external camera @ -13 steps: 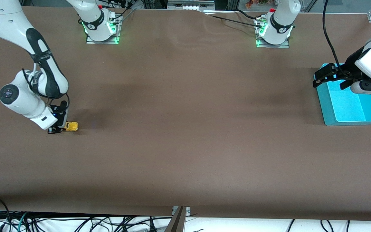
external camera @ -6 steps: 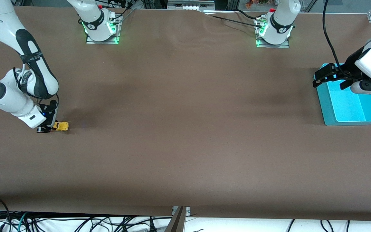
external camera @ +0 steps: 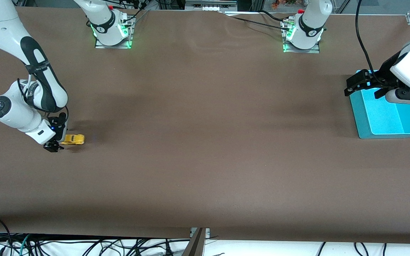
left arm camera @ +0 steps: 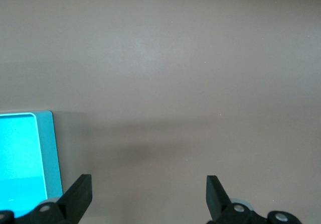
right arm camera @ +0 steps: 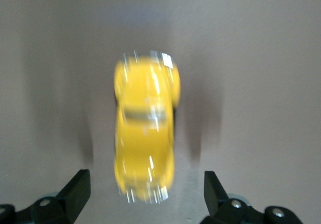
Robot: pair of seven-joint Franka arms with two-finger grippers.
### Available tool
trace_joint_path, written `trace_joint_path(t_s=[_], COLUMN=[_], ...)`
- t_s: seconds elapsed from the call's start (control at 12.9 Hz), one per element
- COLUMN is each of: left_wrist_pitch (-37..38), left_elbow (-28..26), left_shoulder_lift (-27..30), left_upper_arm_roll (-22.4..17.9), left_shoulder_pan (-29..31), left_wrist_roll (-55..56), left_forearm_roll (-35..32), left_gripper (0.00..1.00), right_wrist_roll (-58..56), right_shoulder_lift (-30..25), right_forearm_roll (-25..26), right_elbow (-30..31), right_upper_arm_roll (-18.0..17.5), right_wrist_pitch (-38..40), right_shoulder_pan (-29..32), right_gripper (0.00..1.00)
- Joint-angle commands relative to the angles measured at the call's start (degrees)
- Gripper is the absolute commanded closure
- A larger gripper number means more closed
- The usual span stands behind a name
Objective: Wind and store yellow beetle car
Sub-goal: 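Open the right gripper to release the car toward the bin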
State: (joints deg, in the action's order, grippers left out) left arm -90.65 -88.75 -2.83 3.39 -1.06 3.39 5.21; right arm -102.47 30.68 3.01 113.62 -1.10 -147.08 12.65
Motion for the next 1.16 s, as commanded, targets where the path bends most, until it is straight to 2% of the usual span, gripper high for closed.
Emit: trace_joint_path(t_s=[0.0, 0.23, 0.47, 0.78, 1.09], left_wrist_pitch=[0.56, 1.61, 9.07, 11.99, 17.07], left_elbow=[1.57, 2.89, 3.5, 3.59, 4.64], left_shoulder_lift=[-0.69, -0.77, -0.42, -1.92, -0.51], left_upper_arm_roll=[1.87, 4.86, 5.74, 4.96, 3.99], left_shoulder_pan=[-1.48, -1.48, -1.4, -0.52, -0.17], left_wrist_roll=[1.96, 2.67, 2.67, 1.97, 2.15], left_forearm_roll=[-0.28, -2.13, -2.13, -2.22, -6.68], left_gripper=[0.0, 0.0, 0.0, 0.0, 0.0], right_wrist_roll=[-1.06, -0.8, -0.62, -0.36, 0.69], right_shoulder_lift=[0.26, -0.18, -1.32, -2.64, -2.64], right_forearm_roll=[-0.2, -0.29, -0.29, -2.13, -2.4], right_elbow=[-3.93, -4.37, -4.46, -6.56, -11.21], right_upper_arm_roll=[-0.75, -1.36, -1.45, -1.54, -2.15], right_wrist_pitch=[4.51, 5.05, 5.05, 8.72, 14.0], right_shoulder_pan=[0.62, 0.54, 0.54, 0.45, 0.36], right_gripper=[0.0, 0.0, 0.0, 0.0, 0.0])
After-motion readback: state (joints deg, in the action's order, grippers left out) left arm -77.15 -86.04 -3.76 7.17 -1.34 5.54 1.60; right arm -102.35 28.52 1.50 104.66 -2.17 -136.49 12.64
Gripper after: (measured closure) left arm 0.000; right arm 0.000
